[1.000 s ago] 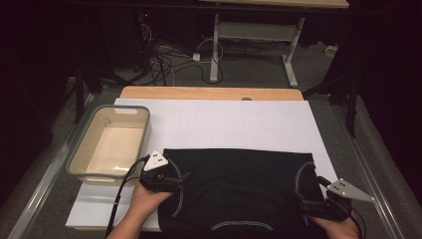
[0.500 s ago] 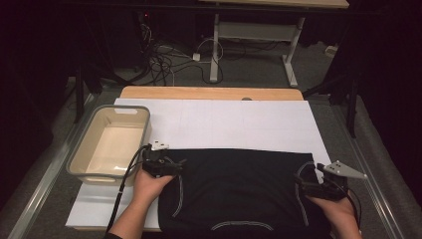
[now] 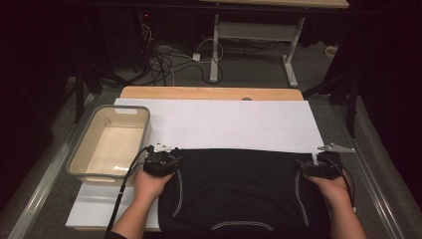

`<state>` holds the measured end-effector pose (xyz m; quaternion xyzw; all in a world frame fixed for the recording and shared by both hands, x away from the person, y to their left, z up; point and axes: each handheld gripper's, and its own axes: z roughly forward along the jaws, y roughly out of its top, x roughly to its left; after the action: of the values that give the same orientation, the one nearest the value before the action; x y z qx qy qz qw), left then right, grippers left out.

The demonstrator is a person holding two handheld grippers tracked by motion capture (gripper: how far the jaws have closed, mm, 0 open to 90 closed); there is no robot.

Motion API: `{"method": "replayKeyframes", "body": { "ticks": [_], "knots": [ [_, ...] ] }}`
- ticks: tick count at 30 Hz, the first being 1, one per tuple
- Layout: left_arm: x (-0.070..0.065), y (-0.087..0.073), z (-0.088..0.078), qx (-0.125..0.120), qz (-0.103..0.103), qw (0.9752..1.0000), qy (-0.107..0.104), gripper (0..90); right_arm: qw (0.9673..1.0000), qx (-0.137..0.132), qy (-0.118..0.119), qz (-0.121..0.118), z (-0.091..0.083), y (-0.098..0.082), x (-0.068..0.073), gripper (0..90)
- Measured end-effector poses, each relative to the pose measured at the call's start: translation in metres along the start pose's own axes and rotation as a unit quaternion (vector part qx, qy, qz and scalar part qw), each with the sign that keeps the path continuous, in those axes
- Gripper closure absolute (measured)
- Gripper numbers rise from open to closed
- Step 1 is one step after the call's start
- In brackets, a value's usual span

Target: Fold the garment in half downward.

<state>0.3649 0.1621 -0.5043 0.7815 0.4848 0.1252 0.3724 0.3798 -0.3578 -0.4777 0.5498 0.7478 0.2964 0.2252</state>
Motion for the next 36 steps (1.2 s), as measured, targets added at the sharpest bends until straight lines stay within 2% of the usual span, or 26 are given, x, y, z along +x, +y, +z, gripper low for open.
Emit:
{"method": "replayKeyframes", "body": {
  "ticks": [1,4,9,11,12,14,16,18,21,23,26,27,29,31,32,33,35,36],
  "knots": [
    [0.0,0.0,0.0,-0.001,0.002,1.0,-0.004,63.3,1.0,0.0,0.002,0.008,0.0,0.0,-0.001,15.2],
    [-0.001,-0.001,0.0,-0.002,0.009,0.9999,-0.011,68.2,0.9999,-0.006,0.009,-0.002,-0.002,-0.001,0.0,27.3],
    [-0.002,-0.001,-0.001,-0.006,0.023,0.9996,-0.018,72.1,0.9989,-0.018,0.041,-0.016,-0.004,-0.004,0.004,57.5],
    [-0.004,-0.002,-0.003,-0.014,0.032,0.9992,-0.019,72.8,0.9972,-0.02,0.067,-0.024,-0.005,-0.005,0.005,74.6],
    [-0.005,-0.003,-0.004,-0.02,0.034,0.9991,-0.017,72.8,0.9968,-0.021,0.07,-0.033,-0.005,-0.005,0.008,76.3],
    [-0.006,-0.003,-0.007,-0.036,0.025,0.9988,-0.02,72.9,0.9966,-0.026,0.066,-0.043,-0.007,-0.006,0.011,78.3],
    [-0.009,-0.001,-0.012,-0.057,0.026,0.9979,-0.014,73.5,0.9965,-0.037,0.059,-0.046,-0.01,-0.007,0.012,79.4],
    [-0.014,0.005,-0.019,-0.075,0.035,0.9966,-0.004,74.1,0.9958,-0.063,0.053,-0.039,-0.016,-0.006,0.014,80.0],
    [-0.018,0.019,-0.032,-0.091,0.044,0.9948,0.014,74.6,0.9929,-0.105,0.04,-0.039,-0.033,0.003,0.016,80.5],
    [-0.017,0.031,-0.04,-0.098,0.046,0.994,0.016,74.7,0.9904,-0.128,0.03,-0.042,-0.046,0.012,0.015,80.8],
    [-0.015,0.05,-0.046,-0.104,0.056,0.9925,0.031,74.7,0.9872,-0.149,0.017,-0.054,-0.063,0.029,0.014,80.9],
    [-0.014,0.057,-0.047,-0.106,0.056,0.9921,0.036,74.7,0.9847,-0.164,0.012,-0.056,-0.068,0.036,0.012,80.9],
    [-0.009,0.071,-0.049,-0.111,0.047,0.9919,0.04,74.6,0.9822,-0.18,0.008,-0.054,-0.073,0.05,0.008,80.9],
    [-0.003,0.087,-0.048,-0.114,0.044,0.9912,0.051,74.5,0.9797,-0.19,0.002,-0.064,-0.074,0.068,0.005,80.7],
    [0.001,0.093,-0.044,-0.108,0.04,0.992,0.051,74.3,0.9785,-0.196,0.002,-0.064,-0.074,0.077,0.004,80.6],
    [0.003,0.099,-0.04,-0.104,0.036,0.9924,0.054,73.6,0.9782,-0.199,0.006,-0.059,-0.071,0.085,0.003,79.8],
    [0.007,0.105,-0.03,-0.1,0.025,0.9928,0.061,66.3,0.9811,-0.188,0.02,-0.042,-0.059,0.094,0.0,70.0],
    [0.008,0.106,-0.027,-0.094,0.017,0.9943,0.047,61.4,0.9836,-0.176,0.025,-0.032,-0.052,0.095,-0.002,62.8]
  ]
}}
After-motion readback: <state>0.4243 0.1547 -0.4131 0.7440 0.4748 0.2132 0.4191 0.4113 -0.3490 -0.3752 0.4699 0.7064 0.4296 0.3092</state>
